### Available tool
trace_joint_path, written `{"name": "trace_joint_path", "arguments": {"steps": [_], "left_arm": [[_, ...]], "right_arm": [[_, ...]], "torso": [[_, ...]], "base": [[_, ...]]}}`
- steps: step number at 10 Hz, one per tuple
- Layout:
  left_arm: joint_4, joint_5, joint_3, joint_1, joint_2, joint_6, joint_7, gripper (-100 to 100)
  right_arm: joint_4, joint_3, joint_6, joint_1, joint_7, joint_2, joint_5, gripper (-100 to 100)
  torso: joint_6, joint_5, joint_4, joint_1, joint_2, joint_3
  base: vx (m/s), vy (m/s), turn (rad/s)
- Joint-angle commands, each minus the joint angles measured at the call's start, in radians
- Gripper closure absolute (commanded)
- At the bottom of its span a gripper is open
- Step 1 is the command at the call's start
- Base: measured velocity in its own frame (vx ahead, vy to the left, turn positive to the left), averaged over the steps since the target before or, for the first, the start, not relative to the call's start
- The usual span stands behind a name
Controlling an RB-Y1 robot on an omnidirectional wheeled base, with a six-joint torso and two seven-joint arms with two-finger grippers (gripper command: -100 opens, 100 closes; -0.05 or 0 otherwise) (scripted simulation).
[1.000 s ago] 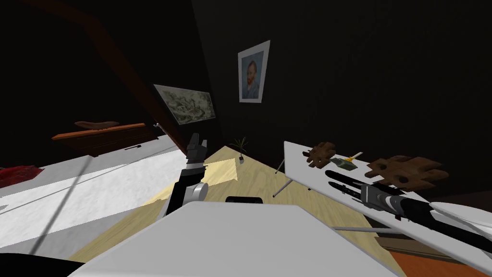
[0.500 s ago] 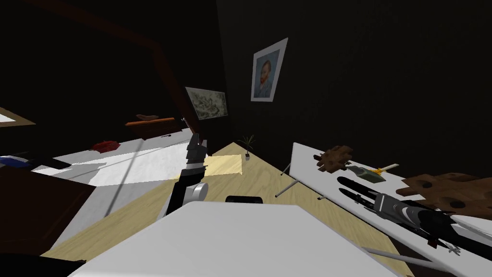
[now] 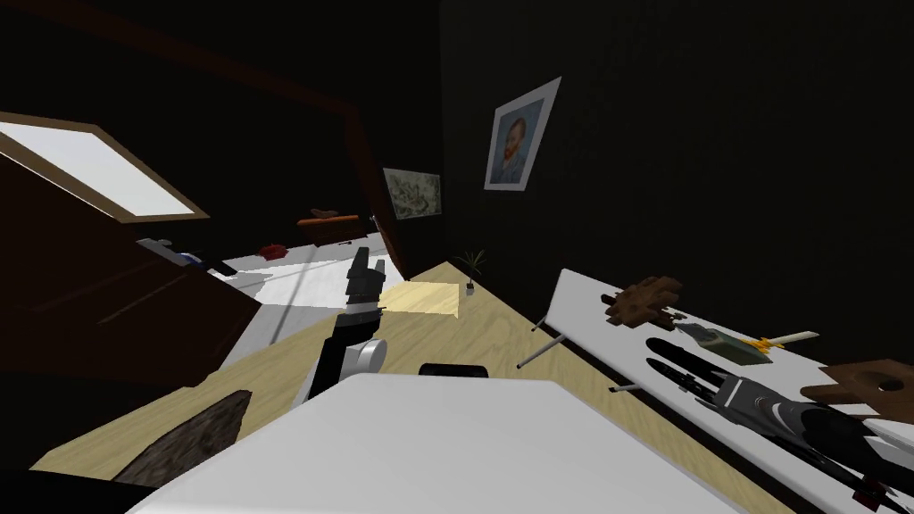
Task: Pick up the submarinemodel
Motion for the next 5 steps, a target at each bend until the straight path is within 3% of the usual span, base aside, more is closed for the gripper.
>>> {"name": "trace_joint_path", "arguments": {"steps": [1,3,4,5], "left_arm": [[0.0,0.0,0.0,0.0,0.0,0.0,0.0,0],[0.0,0.0,0.0,0.0,0.0,0.0,0.0,0],[0.0,0.0,0.0,0.0,0.0,0.0,0.0,0],[0.0,0.0,0.0,0.0,0.0,0.0,0.0,0]], "right_arm": [[0.043,0.007,-0.002,-0.006,-0.015,0.013,-0.003,-100],[0.066,0.014,0.006,-0.005,-0.037,0.02,-0.007,-100],[0.069,0.012,-0.005,-0.017,-0.021,0.02,-0.002,-100],[0.074,0.013,-0.007,-0.019,-0.023,0.022,-0.002,100]], "torso": [[0.0,0.0,0.0,0.0,0.0,0.0],[0.0,0.0,0.0,0.0,-0.001,-0.001],[-0.001,0.0,0.0,0.002,0.0,0.0],[0.001,0.0,0.0,0.001,-0.002,-0.001]], "base": [[-0.103,0.002,0.27],[-0.108,0.012,0.213],[-0.063,0.01,0.067],[-0.009,0.001,-0.015]]}}
